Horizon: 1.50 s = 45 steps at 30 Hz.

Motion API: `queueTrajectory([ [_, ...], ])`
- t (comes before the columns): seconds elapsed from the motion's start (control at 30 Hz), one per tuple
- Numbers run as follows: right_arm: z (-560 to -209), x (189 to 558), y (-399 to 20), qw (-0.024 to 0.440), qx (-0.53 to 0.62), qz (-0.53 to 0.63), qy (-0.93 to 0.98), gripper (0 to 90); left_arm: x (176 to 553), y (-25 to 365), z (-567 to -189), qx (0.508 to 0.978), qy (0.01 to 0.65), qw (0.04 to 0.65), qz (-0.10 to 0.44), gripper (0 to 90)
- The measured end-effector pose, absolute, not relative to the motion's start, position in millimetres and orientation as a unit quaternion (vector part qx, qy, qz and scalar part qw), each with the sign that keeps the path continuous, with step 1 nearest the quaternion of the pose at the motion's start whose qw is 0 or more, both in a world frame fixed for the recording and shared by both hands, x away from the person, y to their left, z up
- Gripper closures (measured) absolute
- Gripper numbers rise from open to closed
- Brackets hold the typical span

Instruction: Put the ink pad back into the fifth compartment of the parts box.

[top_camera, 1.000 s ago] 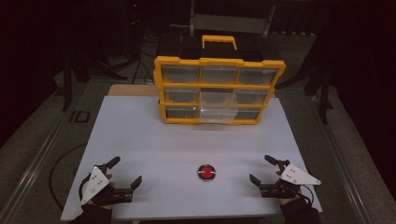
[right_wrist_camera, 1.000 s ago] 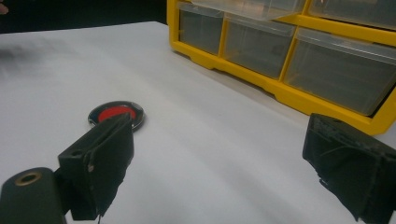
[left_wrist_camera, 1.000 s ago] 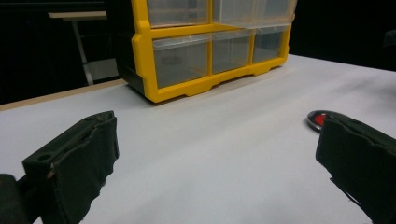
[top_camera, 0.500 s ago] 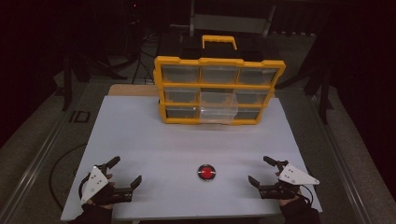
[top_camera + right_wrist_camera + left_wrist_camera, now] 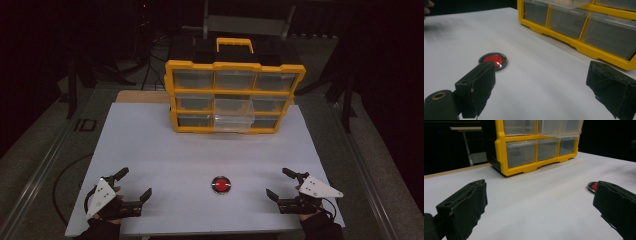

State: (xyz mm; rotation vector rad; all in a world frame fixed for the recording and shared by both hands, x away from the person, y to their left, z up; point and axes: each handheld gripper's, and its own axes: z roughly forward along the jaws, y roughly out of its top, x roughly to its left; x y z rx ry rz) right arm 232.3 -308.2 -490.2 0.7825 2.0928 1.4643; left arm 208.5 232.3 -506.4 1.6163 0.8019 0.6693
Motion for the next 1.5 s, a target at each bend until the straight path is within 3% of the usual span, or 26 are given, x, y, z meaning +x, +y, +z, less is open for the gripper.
queueTrajectory([
  [0.4,-482.2,231.8,-306.7,0.221,0.286,0.528,0.768,8.9,208.2,231.6,-506.1,0.69,0.339,0.571,0.286,0.0],
  [1.03,-427.1,233.4,-308.5,0.244,0.273,0.524,0.769,8.0,207.5,230.8,-505.7,0.69,0.337,0.572,0.287,0.0],
  [1.5,-408.1,241.1,-293.3,0.243,0.248,0.523,0.779,7.7,207.8,231.0,-505.9,0.692,0.336,0.571,0.286,0.0],
])
